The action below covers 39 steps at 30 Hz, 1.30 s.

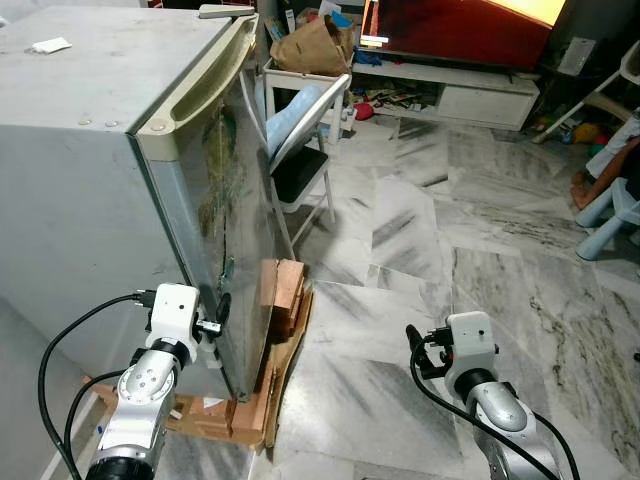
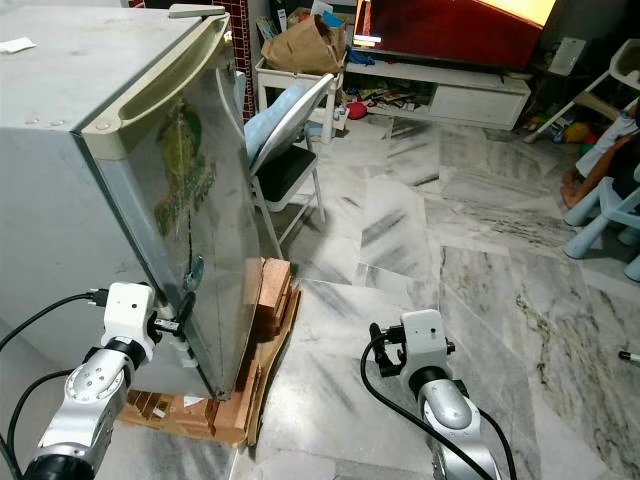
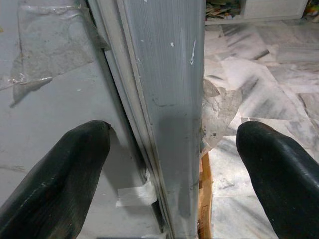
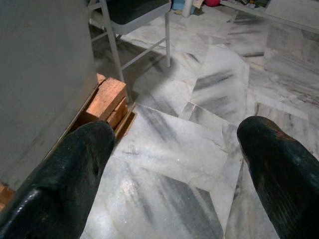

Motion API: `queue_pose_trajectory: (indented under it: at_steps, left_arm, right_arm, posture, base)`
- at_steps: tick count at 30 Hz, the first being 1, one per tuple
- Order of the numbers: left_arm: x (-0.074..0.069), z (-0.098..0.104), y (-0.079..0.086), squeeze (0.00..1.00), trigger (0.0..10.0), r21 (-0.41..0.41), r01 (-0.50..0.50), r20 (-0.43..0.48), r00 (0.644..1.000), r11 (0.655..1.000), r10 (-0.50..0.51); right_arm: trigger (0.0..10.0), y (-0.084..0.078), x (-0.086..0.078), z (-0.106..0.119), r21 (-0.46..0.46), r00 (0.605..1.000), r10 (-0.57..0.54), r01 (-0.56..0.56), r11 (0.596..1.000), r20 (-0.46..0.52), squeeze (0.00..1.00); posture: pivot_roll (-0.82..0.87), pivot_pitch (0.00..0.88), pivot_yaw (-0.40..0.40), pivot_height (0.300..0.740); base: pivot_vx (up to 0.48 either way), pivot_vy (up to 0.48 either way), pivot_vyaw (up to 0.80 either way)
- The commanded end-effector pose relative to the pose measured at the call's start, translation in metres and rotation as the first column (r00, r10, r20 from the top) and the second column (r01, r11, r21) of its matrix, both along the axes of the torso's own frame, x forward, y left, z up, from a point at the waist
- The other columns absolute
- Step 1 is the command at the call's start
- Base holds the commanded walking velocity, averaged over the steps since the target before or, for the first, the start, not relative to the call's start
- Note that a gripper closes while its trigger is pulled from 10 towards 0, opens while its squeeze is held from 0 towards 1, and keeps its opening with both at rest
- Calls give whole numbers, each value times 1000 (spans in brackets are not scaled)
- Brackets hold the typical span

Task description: Restocking fridge

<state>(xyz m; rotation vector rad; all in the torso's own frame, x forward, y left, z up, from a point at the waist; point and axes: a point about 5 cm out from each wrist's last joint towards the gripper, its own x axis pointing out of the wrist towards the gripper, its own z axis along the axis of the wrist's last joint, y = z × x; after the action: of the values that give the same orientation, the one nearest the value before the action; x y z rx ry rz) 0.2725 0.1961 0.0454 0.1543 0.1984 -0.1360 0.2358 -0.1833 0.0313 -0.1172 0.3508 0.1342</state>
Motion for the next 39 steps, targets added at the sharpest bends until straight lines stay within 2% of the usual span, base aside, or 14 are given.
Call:
queue_pose_trajectory:
  at_steps: [1, 11, 18, 26, 28, 30, 31, 32, 33, 34, 36, 37, 38, 39]
  left_arm:
    - [6, 5, -3, 0, 10000, -2, 20, 19, 1000, 1000, -20]
    - [3, 2, -21, 0, 10000, -29, 137, 5, 991, 990, -137]
    - [6, 0, -21, 0, 10000, 3, 124, 4, 992, 992, -124]
    - [31, 14, -23, 0, 10000, 39, 127, 23, 992, 991, -128]
    - [42, 32, -38, 0, 10000, 115, 197, 94, 973, 974, -209]
    - [44, 38, -47, 0, 10000, 127, 231, 120, 962, 965, -246]
    - [47, 49, -62, 0, 10000, 112, 283, 157, 941, 952, -298]
    - [47, 69, -99, 0, 10000, 81, 415, 219, 879, 906, -423]
    - [47, 69, -99, 0, 10000, 81, 415, 219, 879, 906, -423]
    - [45, 75, -112, 0, 10000, 75, 465, 239, 850, 882, -469]
    - [35, 87, -143, 0, 10000, 18, 593, 268, 773, 805, -575]
    - [31, 90, -153, 0, 10000, -3, 634, 275, 744, 773, -609]
    - [31, 90, -153, 0, 10000, -3, 634, 275, 744, 773, -609]
    - [24, 92, -160, 0, 10000, -26, 694, 275, 696, 719, -663]
  right_arm:
    - [10000, -1, 0, 1, -8, 1000, 5, -5, 1000, -4, 0]
    - [10000, -1, -1, 1, -16, 1000, 14, -14, 1000, -10, 0]
    - [10000, 3, -1, 1, -11, 1000, 30, -30, 999, -9, 0]
    - [10000, 8, -5, -3, -11, 995, 87, -88, 996, -53, 0]
    - [10000, 8, -13, -14, -54, 982, 133, -141, 989, -134, 0]
    - [10000, 7, -15, -18, -74, 977, 142, -156, 985, -160, 0]
    - [10000, 4, -18, -22, -85, 973, 136, -154, 984, -187, 0]
    - [10000, 1, -23, -28, -88, 964, 130, -154, 984, -231, 0]
    - [10000, 1, -23, -28, -88, 964, 130, -154, 984, -231, 0]
    - [10000, 1, -24, -30, -87, 960, 137, -162, 983, -245, 0]
    - [10000, 1, -25, -32, -92, 951, 155, -185, 978, -266, 0]
    - [10000, 2, -25, -32, -91, 948, 164, -195, 977, -271, 0]
    - [10000, 2, -25, -32, -91, 948, 164, -195, 977, -271, 0]
    - [10000, 3, -25, -32, -94, 949, 169, -200, 975, -267, 0]
  posture:
    - [-22, 0, -52, 740]
    - [-24, 0, -49, 740]
    - [-22, 0, -47, 740]
    - [-24, 0, -45, 740]
    - [-26, 0, -45, 740]
    - [-23, 0, -48, 740]
    - [-20, 0, -49, 740]
    - [-15, 0, -50, 740]
    - [-15, 0, -50, 740]
    - [-15, 0, -50, 740]
    - [-17, 0, -46, 740]
    - [-21, 0, -44, 740]
    - [-21, 0, -44, 740]
    - [-25, 0, -39, 740]
  base:
    - [0, 0, 0]
    - [0, 0, 0]
    - [0, 0, 0]
    - [0, 0, 0]
    - [0, 0, 0]
    - [0, 0, 0]
    - [0, 0, 0]
    - [0, 0, 0]
    - [0, 0, 0]
    - [0, 0, 0]
    - [0, 0, 0]
    - [0, 0, 0]
    - [0, 0, 0]
    - [0, 0, 0]
